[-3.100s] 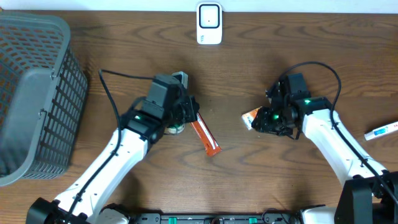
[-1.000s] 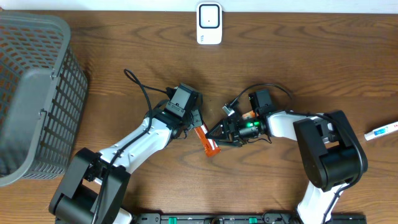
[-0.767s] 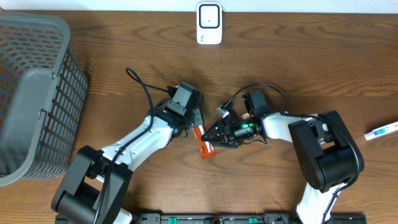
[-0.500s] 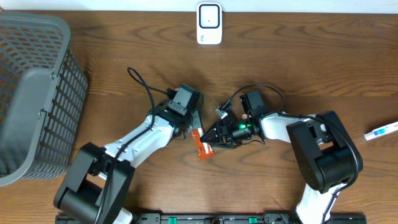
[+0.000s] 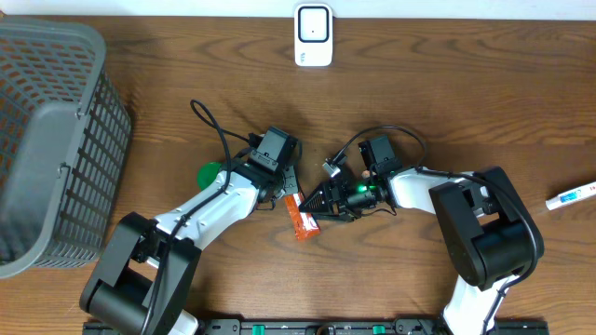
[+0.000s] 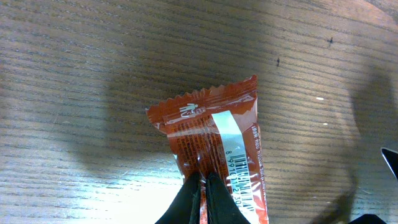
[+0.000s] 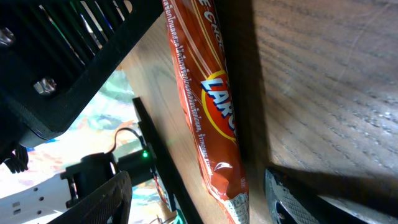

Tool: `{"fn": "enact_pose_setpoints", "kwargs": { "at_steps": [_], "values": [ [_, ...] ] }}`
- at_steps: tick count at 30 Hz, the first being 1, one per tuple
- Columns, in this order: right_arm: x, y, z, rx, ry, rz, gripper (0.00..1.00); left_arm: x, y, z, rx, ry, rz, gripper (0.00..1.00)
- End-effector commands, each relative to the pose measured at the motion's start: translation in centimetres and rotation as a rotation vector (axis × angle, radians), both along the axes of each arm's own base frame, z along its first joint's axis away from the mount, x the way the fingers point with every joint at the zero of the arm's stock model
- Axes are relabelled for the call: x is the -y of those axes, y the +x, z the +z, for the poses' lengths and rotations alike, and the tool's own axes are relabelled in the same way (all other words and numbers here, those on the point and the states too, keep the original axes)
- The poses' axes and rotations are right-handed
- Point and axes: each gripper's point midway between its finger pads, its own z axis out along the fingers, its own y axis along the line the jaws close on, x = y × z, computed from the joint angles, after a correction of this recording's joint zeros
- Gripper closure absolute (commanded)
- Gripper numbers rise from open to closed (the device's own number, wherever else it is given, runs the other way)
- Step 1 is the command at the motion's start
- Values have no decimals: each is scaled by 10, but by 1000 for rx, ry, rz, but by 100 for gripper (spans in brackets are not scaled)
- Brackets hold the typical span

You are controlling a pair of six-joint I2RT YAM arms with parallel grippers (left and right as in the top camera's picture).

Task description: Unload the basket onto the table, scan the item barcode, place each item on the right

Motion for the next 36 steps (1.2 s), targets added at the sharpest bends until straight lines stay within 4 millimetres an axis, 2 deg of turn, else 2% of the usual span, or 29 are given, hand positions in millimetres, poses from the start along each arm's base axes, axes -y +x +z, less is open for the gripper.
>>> {"fn": "enact_pose_setpoints", "kwargs": {
  "at_steps": [1, 8, 11, 15, 20, 28, 31, 36],
  "values": [
    [33, -15, -79, -20, -375, -61, 30, -18, -14, -24, -69, 72, 14, 93],
    [14, -24, -80, 0, -385, -30, 29, -18, -13, -24, -67, 70, 17, 93],
    [15, -24, -86, 3, -446, -57, 32, -18, -13, -24, -67, 70, 17, 93],
    [15, -17, -87, 7, -453, -90, 42, -17, -14, -24, -70, 64, 15, 93],
    [22, -6, -94, -5, -530, -186, 60, -17, -14, -24, -72, 63, 17, 93],
    [13, 12, -89, 67, -485, -217, 86, -17, -14, -24, -72, 62, 17, 93],
    [11, 14, -88, 96, -473, -205, 93, -17, -14, -24, -72, 62, 17, 93],
    [9, 13, -86, 95, -454, -189, 99, -16, -15, -24, -74, 60, 16, 92]
  ]
}}
